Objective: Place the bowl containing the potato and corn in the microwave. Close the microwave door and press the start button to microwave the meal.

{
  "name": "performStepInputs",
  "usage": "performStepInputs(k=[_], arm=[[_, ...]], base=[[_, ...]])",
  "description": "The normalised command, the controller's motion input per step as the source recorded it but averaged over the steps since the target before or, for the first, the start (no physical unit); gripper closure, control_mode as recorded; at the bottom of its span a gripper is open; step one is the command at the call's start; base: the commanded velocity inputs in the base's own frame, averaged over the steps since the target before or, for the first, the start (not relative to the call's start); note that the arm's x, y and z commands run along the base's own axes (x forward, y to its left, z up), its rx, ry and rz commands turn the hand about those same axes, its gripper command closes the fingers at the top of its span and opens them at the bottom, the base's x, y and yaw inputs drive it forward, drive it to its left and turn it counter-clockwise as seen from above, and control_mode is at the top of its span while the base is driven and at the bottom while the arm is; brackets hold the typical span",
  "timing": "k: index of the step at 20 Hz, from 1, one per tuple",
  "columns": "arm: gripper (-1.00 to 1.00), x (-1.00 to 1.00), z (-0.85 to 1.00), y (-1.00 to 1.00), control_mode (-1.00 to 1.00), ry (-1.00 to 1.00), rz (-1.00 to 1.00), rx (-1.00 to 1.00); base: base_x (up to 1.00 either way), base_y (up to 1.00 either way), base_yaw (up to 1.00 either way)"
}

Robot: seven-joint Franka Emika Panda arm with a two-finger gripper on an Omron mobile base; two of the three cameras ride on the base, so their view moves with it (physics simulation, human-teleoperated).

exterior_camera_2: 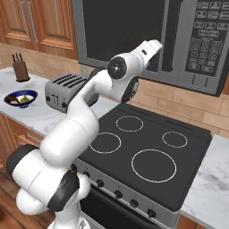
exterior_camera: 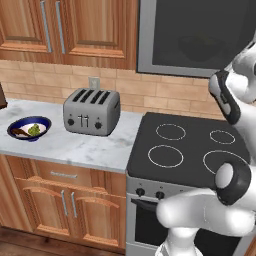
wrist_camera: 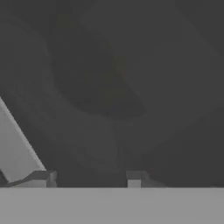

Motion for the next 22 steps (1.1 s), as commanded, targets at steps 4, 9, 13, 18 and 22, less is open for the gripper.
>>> performStepInputs(k=[4, 9, 13, 18, 22], arm=[[-1.0, 0.95, 0.02, -0.12, -1.0, -0.12, 0.5, 0.0], [-1.0, 0.13, 0.36, 0.27, -1.0, -0.06, 0.3, -0.13], [-1.0, -0.56, 0.86, 0.66, -1.0, -0.05, 0.16, -0.33], [-1.0, -0.93, 0.57, 0.67, -1.0, -0.11, 0.01, -0.39], [-1.0, -1.0, 0.07, 0.2, -1.0, -0.12, -0.07, -0.29]], base=[[0.0, 0.0, 0.0], [0.0, 0.0, 0.0], [0.0, 0.0, 0.0], [0.0, 0.0, 0.0], [0.0, 0.0, 0.0]])
